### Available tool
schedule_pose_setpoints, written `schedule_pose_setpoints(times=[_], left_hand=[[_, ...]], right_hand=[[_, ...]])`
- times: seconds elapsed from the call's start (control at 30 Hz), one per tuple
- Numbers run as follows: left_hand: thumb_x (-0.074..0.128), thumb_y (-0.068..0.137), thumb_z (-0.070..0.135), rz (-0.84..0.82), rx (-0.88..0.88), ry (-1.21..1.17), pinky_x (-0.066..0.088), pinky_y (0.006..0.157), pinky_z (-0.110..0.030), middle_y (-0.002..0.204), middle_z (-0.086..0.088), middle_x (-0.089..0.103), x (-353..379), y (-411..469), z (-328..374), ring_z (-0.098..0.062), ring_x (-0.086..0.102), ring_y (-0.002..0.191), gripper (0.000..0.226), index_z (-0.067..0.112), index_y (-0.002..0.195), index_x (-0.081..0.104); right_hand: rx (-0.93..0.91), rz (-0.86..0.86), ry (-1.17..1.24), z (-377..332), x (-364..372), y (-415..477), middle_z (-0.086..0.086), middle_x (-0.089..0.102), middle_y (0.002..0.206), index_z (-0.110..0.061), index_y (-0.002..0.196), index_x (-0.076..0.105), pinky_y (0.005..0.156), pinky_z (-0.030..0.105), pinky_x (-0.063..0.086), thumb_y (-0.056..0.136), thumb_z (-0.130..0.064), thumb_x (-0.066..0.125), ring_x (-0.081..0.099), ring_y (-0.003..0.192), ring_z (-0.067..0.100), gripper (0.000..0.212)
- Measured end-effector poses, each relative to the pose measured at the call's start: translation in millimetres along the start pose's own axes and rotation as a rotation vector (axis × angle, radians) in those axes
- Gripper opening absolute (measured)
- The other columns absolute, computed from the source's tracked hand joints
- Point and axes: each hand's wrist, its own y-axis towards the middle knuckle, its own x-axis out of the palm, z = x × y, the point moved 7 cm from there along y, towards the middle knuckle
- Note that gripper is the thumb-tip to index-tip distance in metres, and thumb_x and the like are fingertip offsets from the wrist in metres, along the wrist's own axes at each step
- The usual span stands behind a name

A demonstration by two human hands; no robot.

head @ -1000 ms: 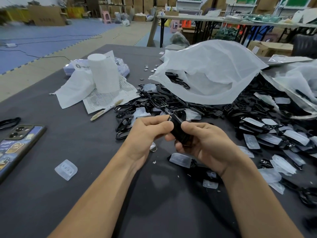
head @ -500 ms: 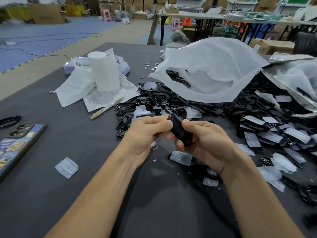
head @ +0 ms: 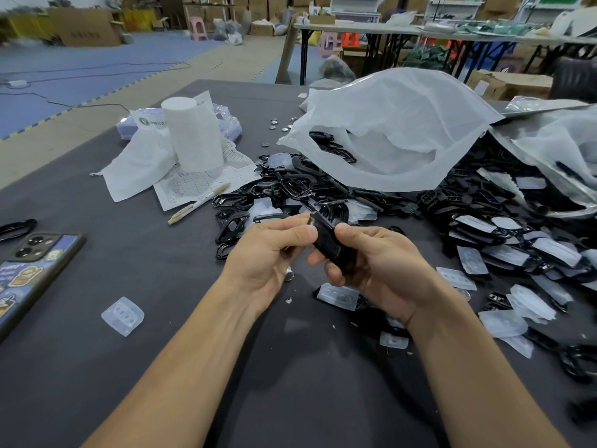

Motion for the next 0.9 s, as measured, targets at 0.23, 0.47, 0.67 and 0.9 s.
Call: schedule_pose_setpoints(times=[0.23,0.47,0.67,0.9], left_hand=[[0.076,0.065,0.013,0.115,-0.039,-0.007,0.049,0.065,-0.017,0.084,-0.015,0.070,-7.5,2.7,-5.6,-0.018,0.058,0.077,0.023,0.003,0.085,0.080],[0.078,0.063,0.016,0.103,-0.054,-0.028,0.050,0.064,-0.013,0.087,-0.006,0.076,-9.3,4.2,-7.4,-0.013,0.065,0.082,0.027,0.007,0.088,0.081],[0.078,0.064,0.013,0.133,-0.020,-0.034,0.052,0.065,-0.015,0.094,-0.010,0.076,-8.7,3.6,-4.4,-0.011,0.066,0.079,0.033,0.004,0.095,0.079],[0.086,0.080,0.021,0.411,0.130,0.339,0.052,0.071,-0.018,0.084,0.010,0.080,-34.8,-1.1,8.7,0.005,0.071,0.078,0.012,0.033,0.082,0.085]], right_hand=[[-0.139,0.214,-0.115,-6.8,-13.1,3.4,0.015,0.077,0.085,0.001,0.093,0.076,0.056,0.026,0.052,0.097,-0.023,0.068,0.064,0.056,0.019,0.025],[-0.171,0.242,-0.090,-12.1,-11.1,-0.6,0.013,0.077,0.080,-0.008,0.079,0.080,0.053,0.026,0.052,0.086,-0.027,0.076,0.064,0.051,0.019,0.020],[-0.126,0.232,-0.091,-12.9,-10.9,-1.2,0.015,0.077,0.080,-0.016,0.076,0.083,0.055,0.027,0.053,0.086,-0.026,0.076,0.065,0.054,0.020,0.016],[-0.303,0.764,-0.813,-65.5,-92.9,-34.8,-0.011,0.073,0.062,-0.043,0.066,0.078,0.060,0.026,0.056,0.084,-0.034,0.082,0.068,0.060,0.008,0.020]])
